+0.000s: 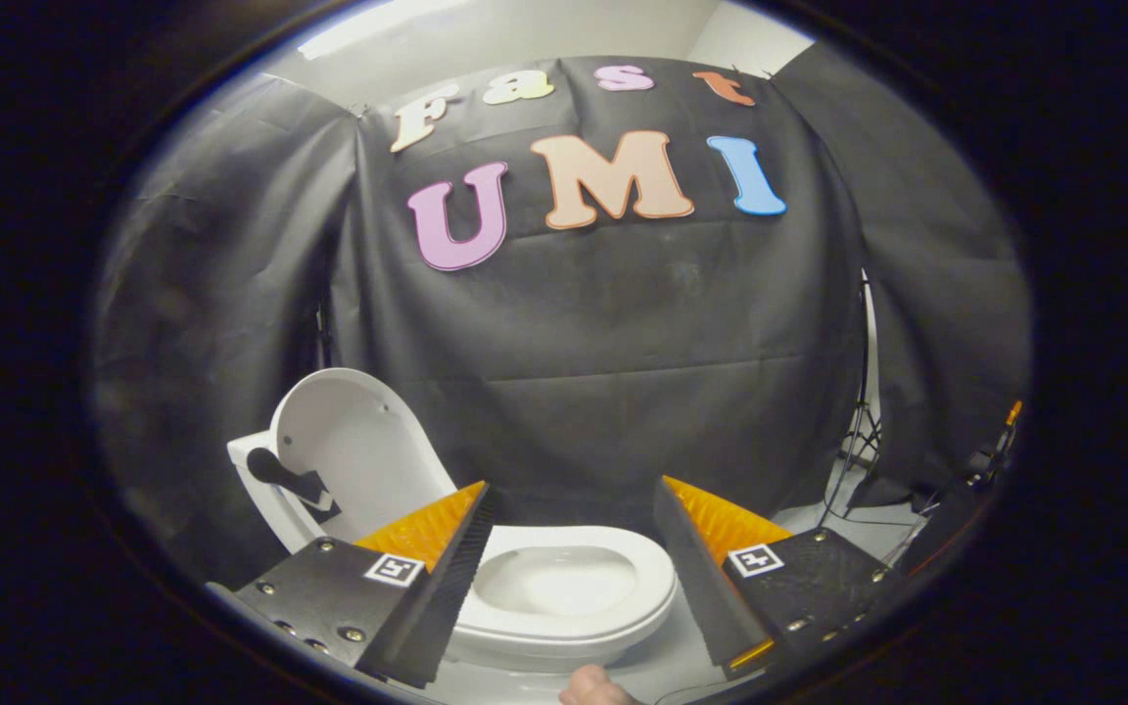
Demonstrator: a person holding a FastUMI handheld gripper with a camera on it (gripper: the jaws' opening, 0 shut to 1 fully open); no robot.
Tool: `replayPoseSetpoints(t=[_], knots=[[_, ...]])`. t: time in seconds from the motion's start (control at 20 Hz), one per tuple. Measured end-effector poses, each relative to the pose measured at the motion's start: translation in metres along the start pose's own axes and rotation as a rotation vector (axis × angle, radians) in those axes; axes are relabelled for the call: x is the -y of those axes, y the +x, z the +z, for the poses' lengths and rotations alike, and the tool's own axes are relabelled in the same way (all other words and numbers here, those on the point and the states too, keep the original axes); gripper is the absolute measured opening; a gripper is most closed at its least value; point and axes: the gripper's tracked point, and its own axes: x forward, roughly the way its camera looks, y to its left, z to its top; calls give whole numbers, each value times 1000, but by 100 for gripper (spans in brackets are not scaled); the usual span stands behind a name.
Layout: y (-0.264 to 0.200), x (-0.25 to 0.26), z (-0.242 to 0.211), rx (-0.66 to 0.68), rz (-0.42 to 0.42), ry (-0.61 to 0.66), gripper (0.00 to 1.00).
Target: Open the toilet lid.
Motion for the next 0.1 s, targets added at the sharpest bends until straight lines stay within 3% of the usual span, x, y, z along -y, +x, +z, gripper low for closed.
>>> replayPoseSetpoints(t=[0.1], knots=[[0,-2,-1,-4,-2,9,97]])
